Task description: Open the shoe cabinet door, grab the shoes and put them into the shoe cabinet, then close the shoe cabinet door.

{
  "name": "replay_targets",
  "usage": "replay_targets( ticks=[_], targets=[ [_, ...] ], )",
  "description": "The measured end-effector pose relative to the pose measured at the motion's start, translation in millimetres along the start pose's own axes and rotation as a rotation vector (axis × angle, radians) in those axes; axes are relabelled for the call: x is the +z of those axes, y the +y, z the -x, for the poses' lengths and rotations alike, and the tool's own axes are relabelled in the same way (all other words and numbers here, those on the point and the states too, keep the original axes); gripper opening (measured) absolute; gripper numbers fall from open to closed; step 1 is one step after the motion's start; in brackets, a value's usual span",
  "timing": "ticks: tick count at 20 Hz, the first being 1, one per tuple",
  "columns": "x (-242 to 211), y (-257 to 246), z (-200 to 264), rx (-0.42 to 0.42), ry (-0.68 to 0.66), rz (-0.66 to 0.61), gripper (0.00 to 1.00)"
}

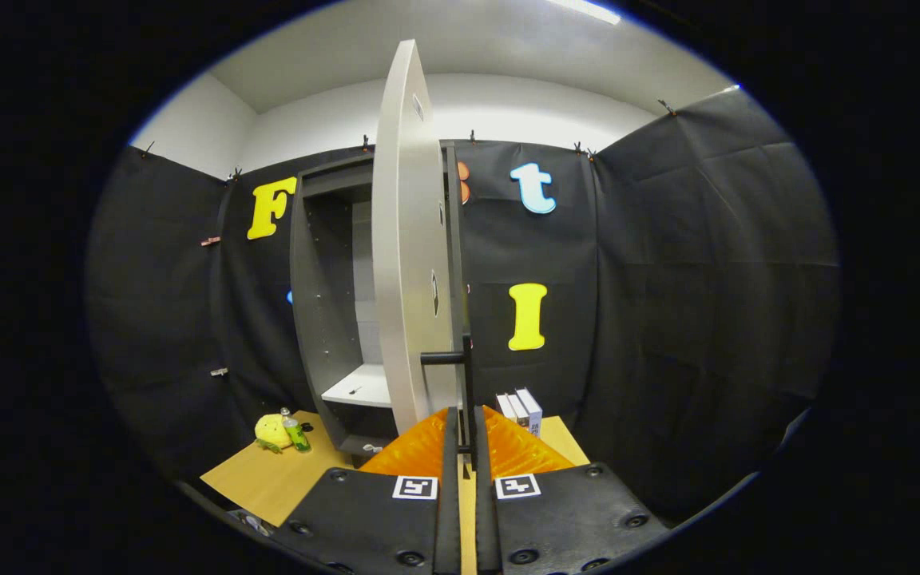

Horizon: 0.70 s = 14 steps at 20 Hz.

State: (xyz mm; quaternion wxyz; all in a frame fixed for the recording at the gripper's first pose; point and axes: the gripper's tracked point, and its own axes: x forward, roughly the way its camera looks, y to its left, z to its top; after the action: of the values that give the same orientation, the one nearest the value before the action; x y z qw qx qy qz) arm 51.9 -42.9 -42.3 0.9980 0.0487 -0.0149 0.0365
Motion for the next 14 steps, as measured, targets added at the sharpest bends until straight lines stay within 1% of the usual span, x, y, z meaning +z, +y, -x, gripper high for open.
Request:
replay_targets(
  ticks=[1,3,7,10,12,14],
  targets=[
    [5,0,1,-0.004,-0.025,0.007,0.12],
    [9,6,1,0.019,-0.054,0.001,0.12],
    [17,32,2,0.117,-0.097,-0.016,0.12],
    [20,56,2,0.2,-0.129,-0.043,0.37],
    [12,70,4,0.237,-0.097,-0.053,0.58],
    [-3,84,8,0.286,-0.044,-0.036,0.78]
  ],
)
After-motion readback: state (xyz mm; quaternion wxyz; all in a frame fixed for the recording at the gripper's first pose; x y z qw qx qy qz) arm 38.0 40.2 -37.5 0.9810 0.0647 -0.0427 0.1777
